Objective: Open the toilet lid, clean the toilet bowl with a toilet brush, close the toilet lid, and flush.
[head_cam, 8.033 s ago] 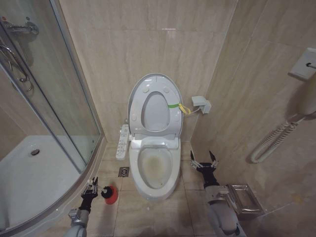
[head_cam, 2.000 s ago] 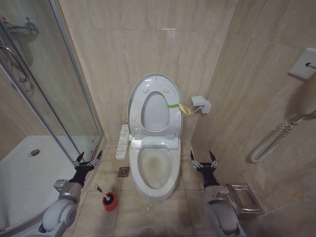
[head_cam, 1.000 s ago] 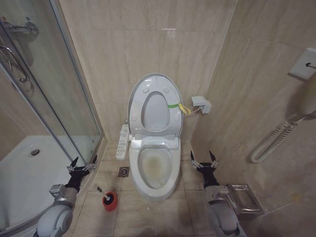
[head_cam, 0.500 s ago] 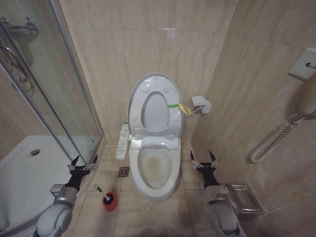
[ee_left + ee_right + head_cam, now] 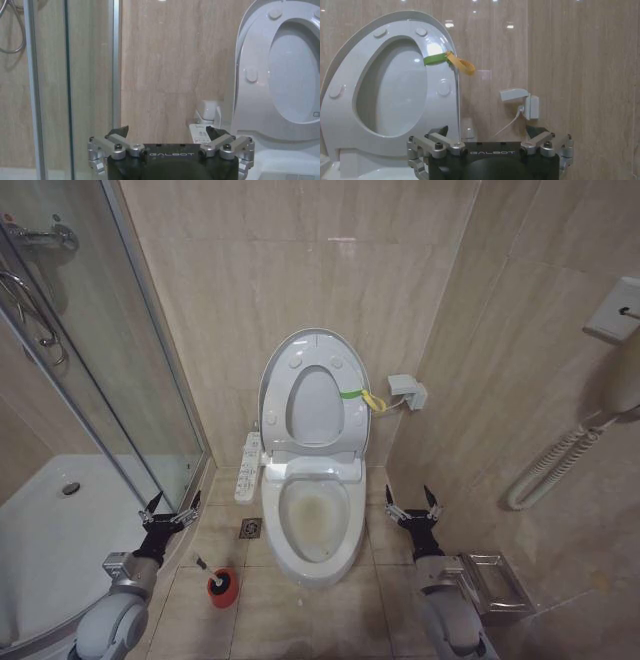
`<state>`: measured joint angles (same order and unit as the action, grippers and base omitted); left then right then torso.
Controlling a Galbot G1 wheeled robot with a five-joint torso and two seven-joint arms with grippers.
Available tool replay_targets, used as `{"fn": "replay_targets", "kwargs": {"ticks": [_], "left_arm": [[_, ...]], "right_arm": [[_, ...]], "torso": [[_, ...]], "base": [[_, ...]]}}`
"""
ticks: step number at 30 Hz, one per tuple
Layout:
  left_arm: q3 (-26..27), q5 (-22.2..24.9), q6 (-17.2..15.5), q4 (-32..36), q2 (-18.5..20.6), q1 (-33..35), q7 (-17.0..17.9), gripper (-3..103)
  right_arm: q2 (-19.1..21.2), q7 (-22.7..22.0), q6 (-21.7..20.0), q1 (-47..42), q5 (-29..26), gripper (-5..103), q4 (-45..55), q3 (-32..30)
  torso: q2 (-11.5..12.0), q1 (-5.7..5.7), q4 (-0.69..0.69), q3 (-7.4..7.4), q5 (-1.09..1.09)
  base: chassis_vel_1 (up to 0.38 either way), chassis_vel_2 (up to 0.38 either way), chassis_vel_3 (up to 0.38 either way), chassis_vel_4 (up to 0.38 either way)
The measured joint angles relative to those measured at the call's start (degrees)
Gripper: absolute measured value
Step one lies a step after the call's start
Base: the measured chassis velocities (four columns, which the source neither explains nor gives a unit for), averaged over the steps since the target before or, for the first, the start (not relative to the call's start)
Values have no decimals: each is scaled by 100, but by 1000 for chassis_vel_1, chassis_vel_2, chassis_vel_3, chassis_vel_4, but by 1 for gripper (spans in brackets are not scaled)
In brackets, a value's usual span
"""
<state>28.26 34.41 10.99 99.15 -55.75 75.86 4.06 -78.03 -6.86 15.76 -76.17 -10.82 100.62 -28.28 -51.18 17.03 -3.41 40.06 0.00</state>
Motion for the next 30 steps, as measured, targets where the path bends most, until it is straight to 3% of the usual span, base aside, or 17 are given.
{"fn": "replay_targets", "kwargs": {"ticks": [30], "left_arm": [[4,2,4,-7,5,0,4,100]], "right_arm": [[0,0,0,0,0,100,0,0]], "torso": [[0,0,0,0,0]], "base": [[0,0,0,0]]}}
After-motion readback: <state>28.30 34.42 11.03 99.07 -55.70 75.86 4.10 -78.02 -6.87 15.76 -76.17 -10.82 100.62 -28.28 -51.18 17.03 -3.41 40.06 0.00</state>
